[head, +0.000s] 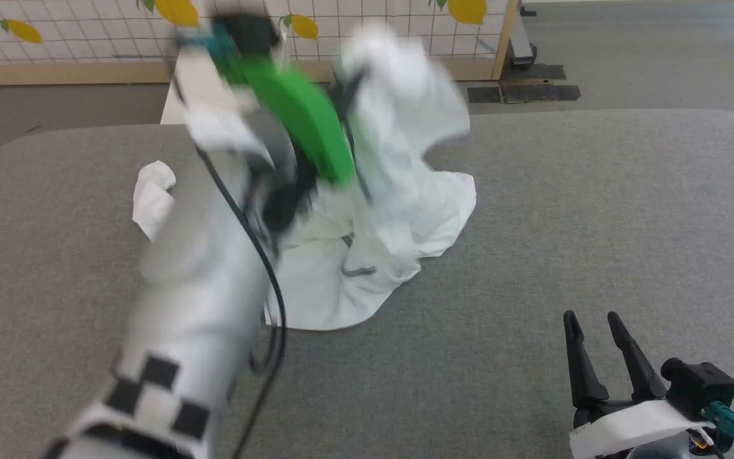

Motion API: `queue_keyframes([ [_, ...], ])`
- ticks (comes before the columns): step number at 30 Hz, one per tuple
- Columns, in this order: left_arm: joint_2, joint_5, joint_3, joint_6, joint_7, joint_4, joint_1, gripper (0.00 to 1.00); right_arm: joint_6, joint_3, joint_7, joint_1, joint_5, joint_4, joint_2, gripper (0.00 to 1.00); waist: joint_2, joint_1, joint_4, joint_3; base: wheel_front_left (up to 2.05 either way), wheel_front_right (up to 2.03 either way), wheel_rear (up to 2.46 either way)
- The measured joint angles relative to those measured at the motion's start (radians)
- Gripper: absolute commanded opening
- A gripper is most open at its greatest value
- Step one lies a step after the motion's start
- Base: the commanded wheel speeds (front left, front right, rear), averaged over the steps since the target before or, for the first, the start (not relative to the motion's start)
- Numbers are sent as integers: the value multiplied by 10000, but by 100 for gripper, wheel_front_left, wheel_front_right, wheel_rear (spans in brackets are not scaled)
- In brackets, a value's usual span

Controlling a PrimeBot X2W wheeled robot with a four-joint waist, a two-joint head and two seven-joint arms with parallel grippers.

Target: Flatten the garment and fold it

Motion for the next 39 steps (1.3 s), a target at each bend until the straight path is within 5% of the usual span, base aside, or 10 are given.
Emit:
queue_keyframes([
  [4,-4,-184,-1622,27,313,75,2329,0,0,-42,-25,7,-19,-12,-2,100,0,0,-149,34,0,0,0],
  [10,-50,-178,-3158,635,955,533,4215,1,0,-63,-25,42,-50,-33,4,100,0,0,-197,33,0,0,0],
  [11,-61,-410,-3162,679,951,431,4365,100,0,-69,-25,75,-56,-33,-2,100,0,0,-171,12,0,0,0],
  [17,-54,-1946,-1900,989,-209,-1193,4361,100,0,-119,-27,278,-56,-13,4,100,0,0,73,-191,0,0,0],
  [21,242,-2011,-974,1093,-1346,-2184,4256,100,0,-113,-27,350,-44,-10,8,100,0,0,298,-359,0,0,0],
  [27,1891,-380,88,1645,-4500,-2976,4594,100,0,-121,94,347,6,-12,2,100,0,0,491,-643,0,0,0],
  [30,2562,1022,-33,2219,-5233,-3091,5334,100,0,-136,408,325,13,-44,6,100,-1,0,583,-701,0,0,0],
  [35,2638,2673,205,3047,-5450,-4140,6636,100,0,-529,1365,243,-8,-180,4,100,-1,0,754,-623,0,0,0],
  [39,2324,3377,541,3187,-5480,-4980,7527,100,0,-790,2510,-248,-38,-232,0,100,0,0,813,-346,0,0,0],
])
